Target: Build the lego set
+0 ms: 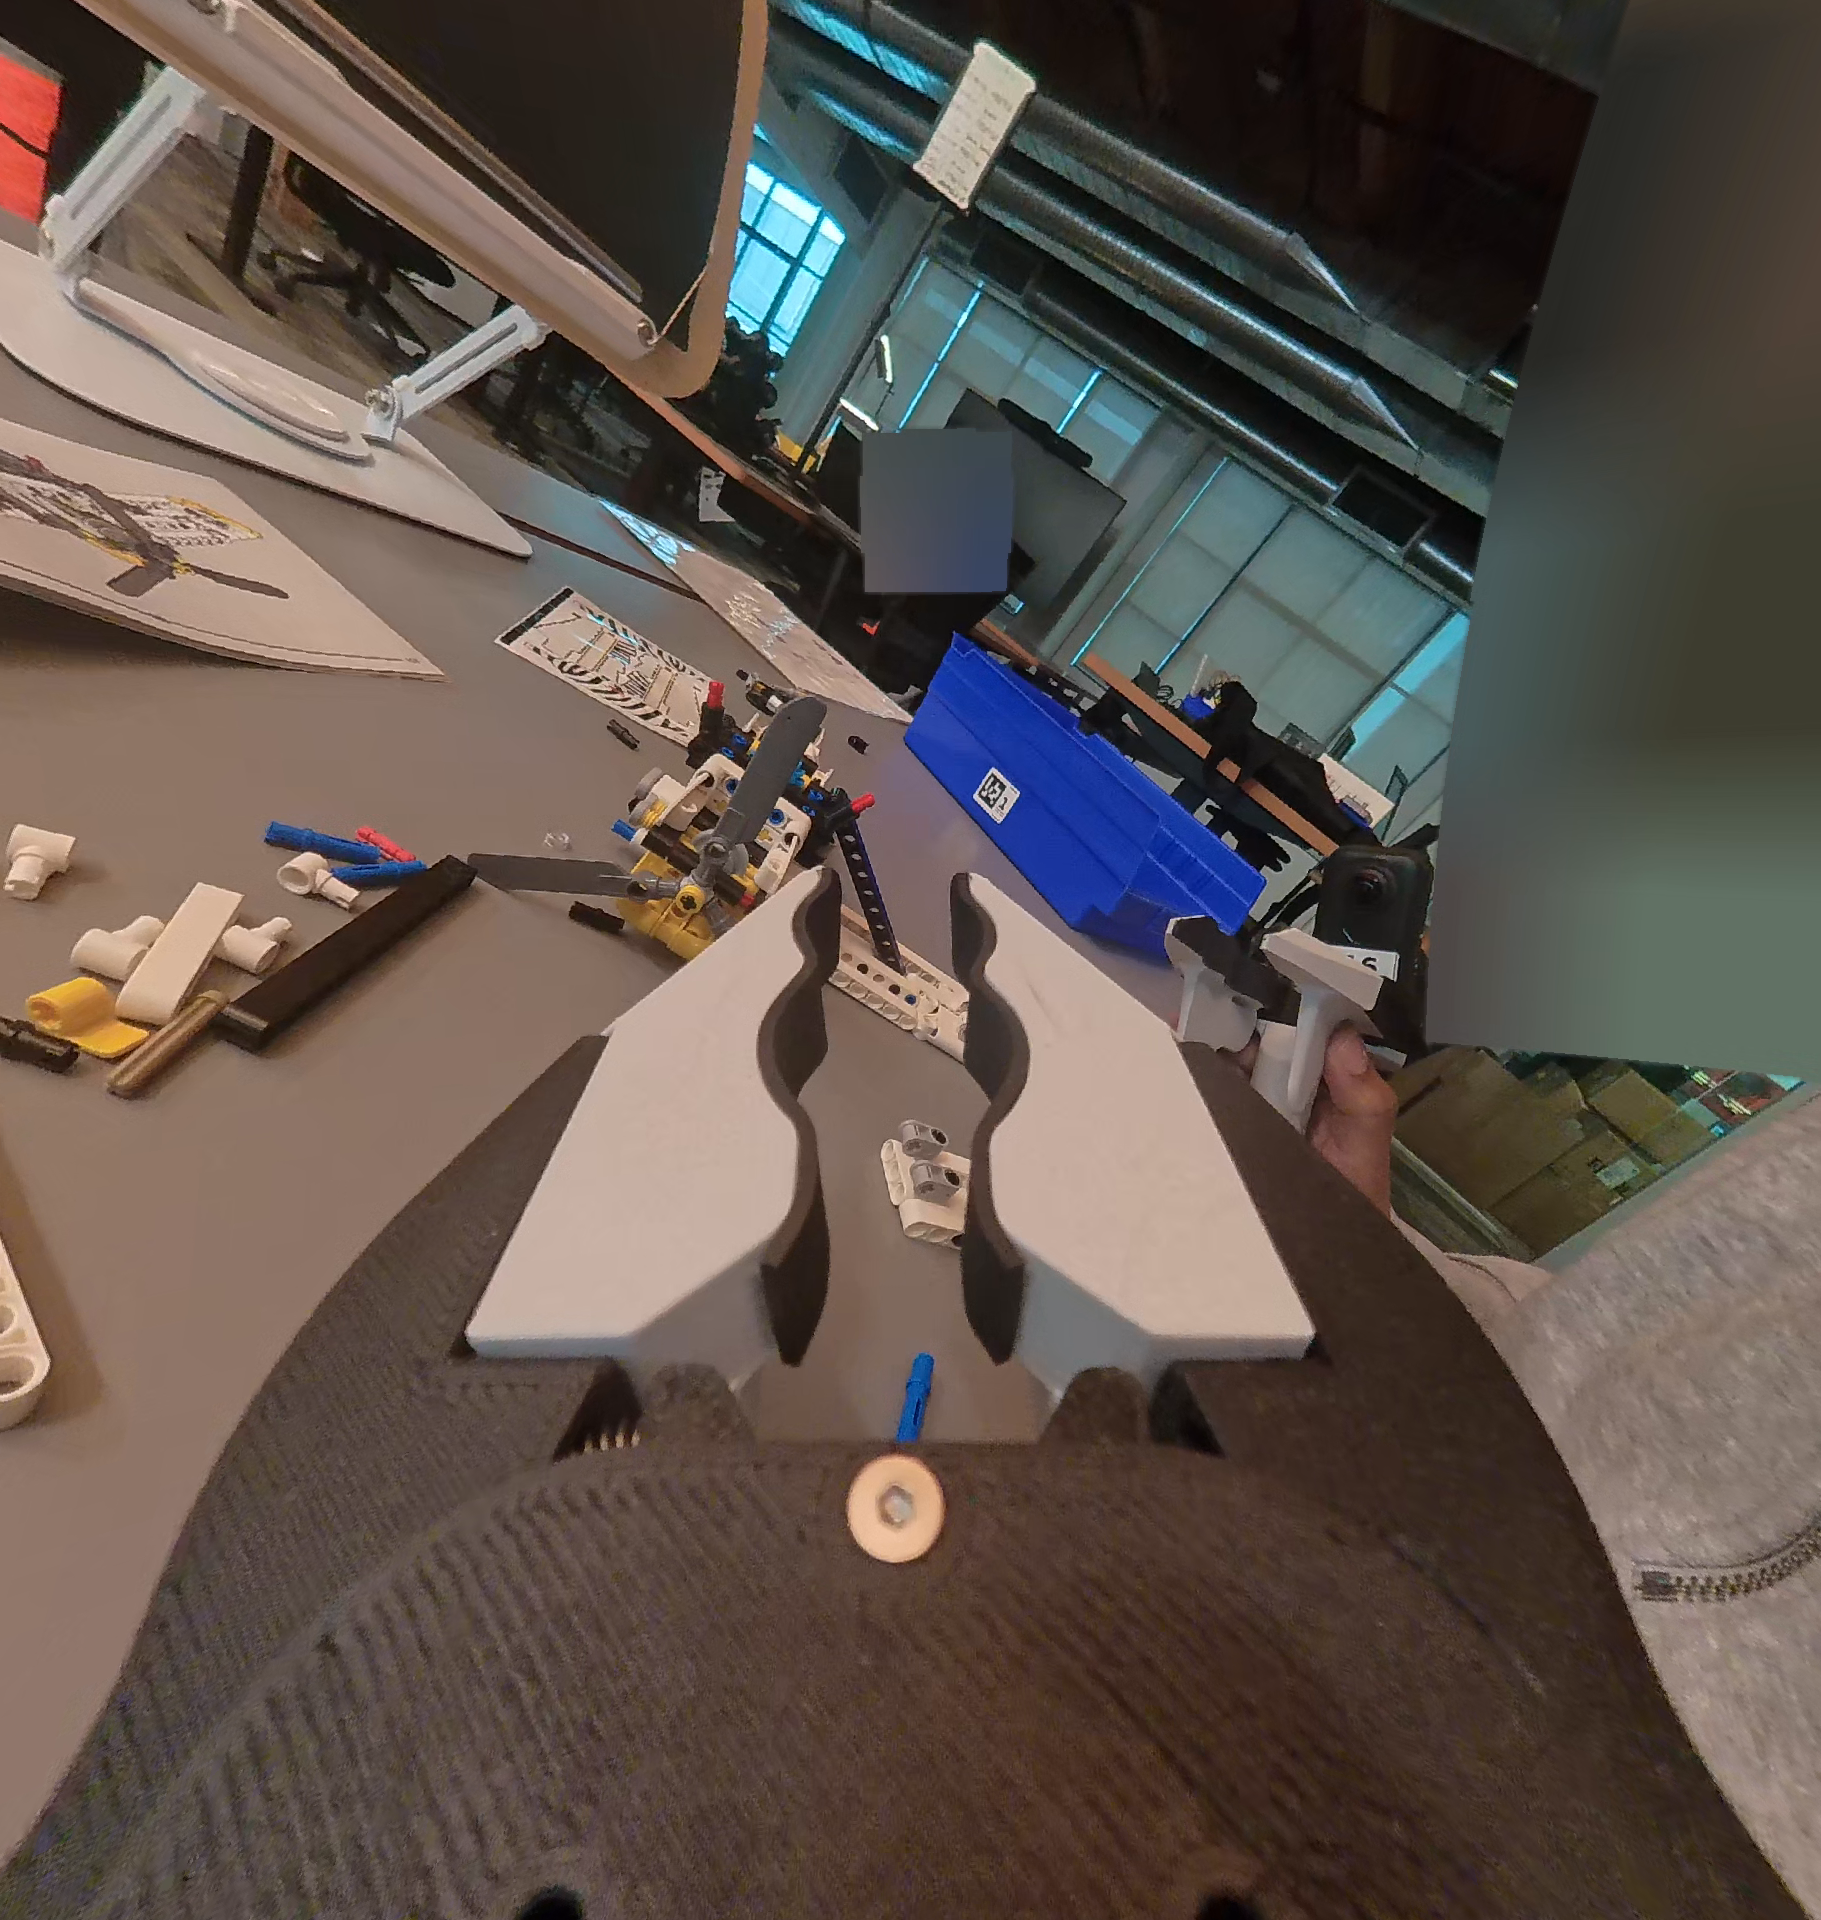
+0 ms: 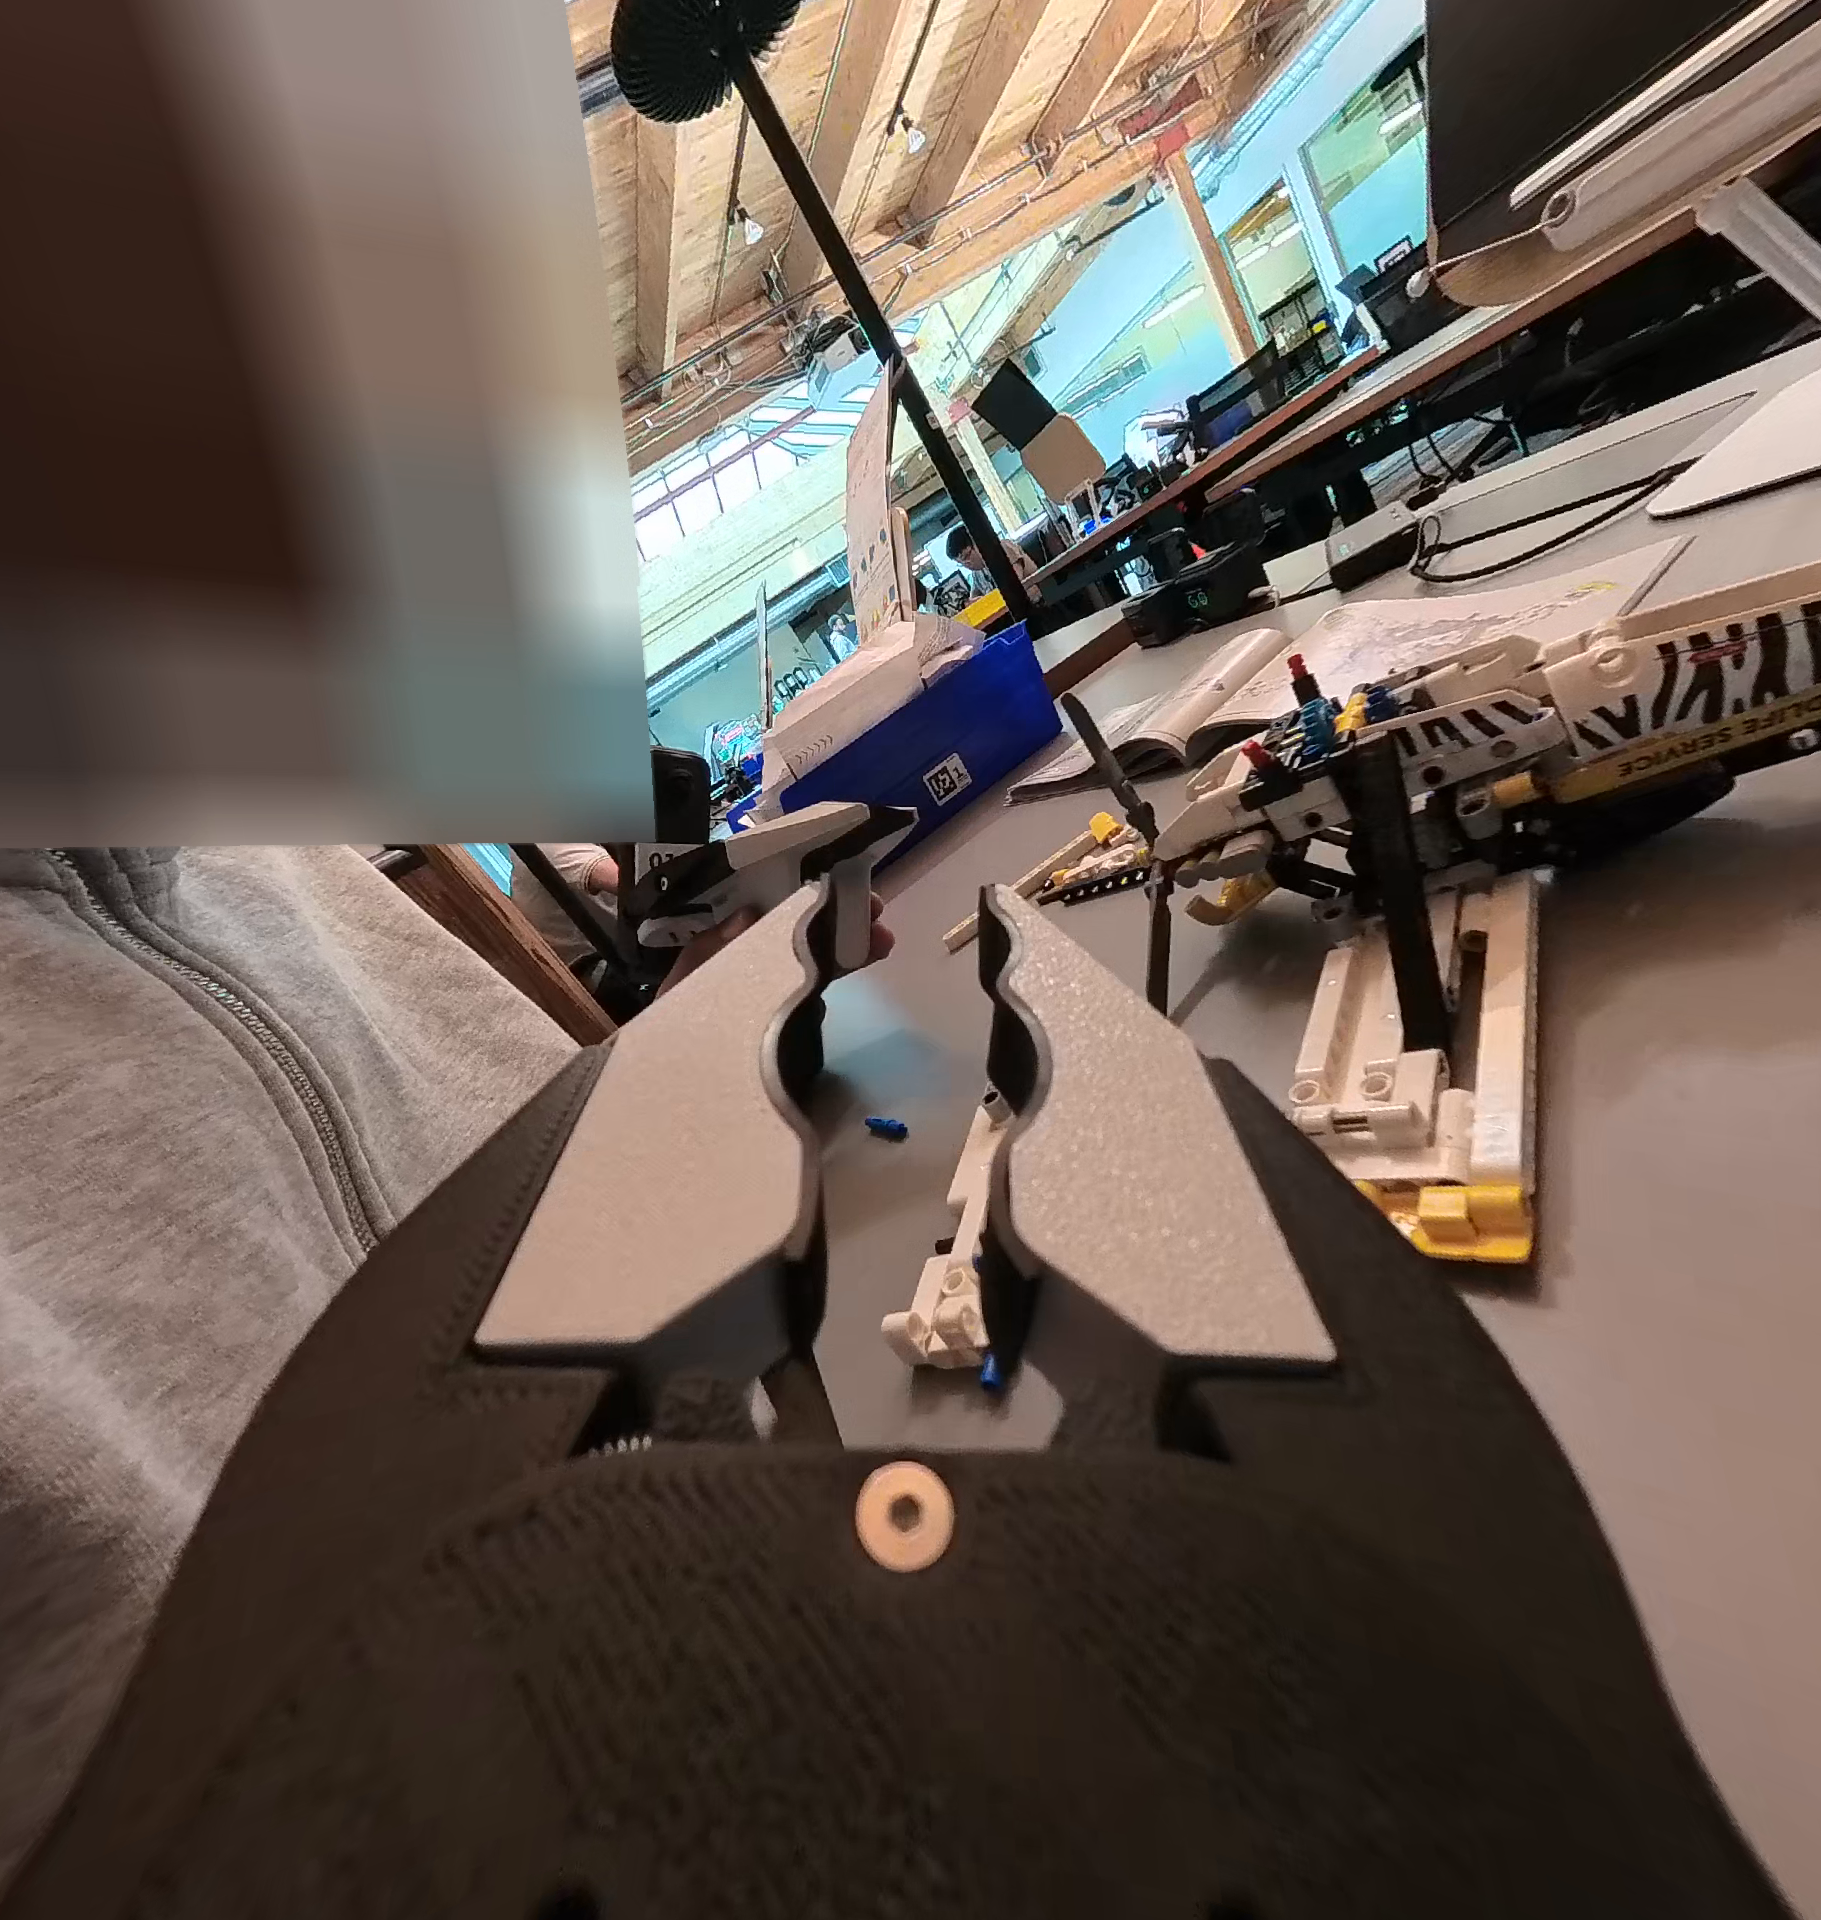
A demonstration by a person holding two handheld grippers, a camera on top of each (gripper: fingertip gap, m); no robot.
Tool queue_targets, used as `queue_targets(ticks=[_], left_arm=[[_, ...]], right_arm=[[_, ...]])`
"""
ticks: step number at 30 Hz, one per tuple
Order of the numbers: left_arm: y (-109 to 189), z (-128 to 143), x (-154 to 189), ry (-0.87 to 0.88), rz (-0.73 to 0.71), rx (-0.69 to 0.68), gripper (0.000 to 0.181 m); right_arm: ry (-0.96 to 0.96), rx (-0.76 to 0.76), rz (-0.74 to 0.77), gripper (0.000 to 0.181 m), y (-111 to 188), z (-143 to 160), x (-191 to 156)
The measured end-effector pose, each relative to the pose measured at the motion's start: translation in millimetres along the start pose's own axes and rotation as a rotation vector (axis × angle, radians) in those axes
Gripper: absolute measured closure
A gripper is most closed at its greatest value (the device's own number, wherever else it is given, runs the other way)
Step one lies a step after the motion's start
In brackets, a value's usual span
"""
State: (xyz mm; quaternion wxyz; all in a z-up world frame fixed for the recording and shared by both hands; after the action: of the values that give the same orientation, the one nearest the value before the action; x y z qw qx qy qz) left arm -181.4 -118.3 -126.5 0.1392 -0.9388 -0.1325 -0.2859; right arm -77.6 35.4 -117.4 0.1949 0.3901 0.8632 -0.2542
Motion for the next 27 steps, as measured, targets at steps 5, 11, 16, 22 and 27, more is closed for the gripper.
queue_targets(ticks=[5, 11, 16, 22, 27], left_arm=[[0, 0, 0, 0.002, 0.001, 0.0, 0.162], [0, 0, 0, 0.002, 0.001, 0.0, 0.162], [-1, 2, 2, -0.013, 0.007, -0.01, 0.162], [0, 0, 4, -0.03, 0.012, 0.002, 0.162], [-1, 1, 4, -0.036, 0.003, -0.002, 0.161]], right_arm=[[0.001, 0.0, 0.001, 0.156, -2, 1, -1], [0.002, 0.001, 0.001, 0.156, -4, 2, -1], [0.014, 0.008, 0.0, 0.157, -5, 3, -2], [0.045, 0.027, 0.002, 0.155, -5, 1, -4], [0.072, -0.063, 0.018, 0.154, -11, 9, -3]])
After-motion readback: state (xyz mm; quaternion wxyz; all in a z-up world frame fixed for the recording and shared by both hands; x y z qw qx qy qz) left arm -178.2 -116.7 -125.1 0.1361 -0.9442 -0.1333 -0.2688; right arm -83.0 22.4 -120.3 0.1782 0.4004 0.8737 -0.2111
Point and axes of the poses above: each gripper's, where its closed fingertips meet, y back along the fingers, z out of its underside, x = y × z across the jaws, the point moved 2 cm from there along y, back along the fingers, and after that the axes turned 8 degrees about x, right-handed, at the moved point
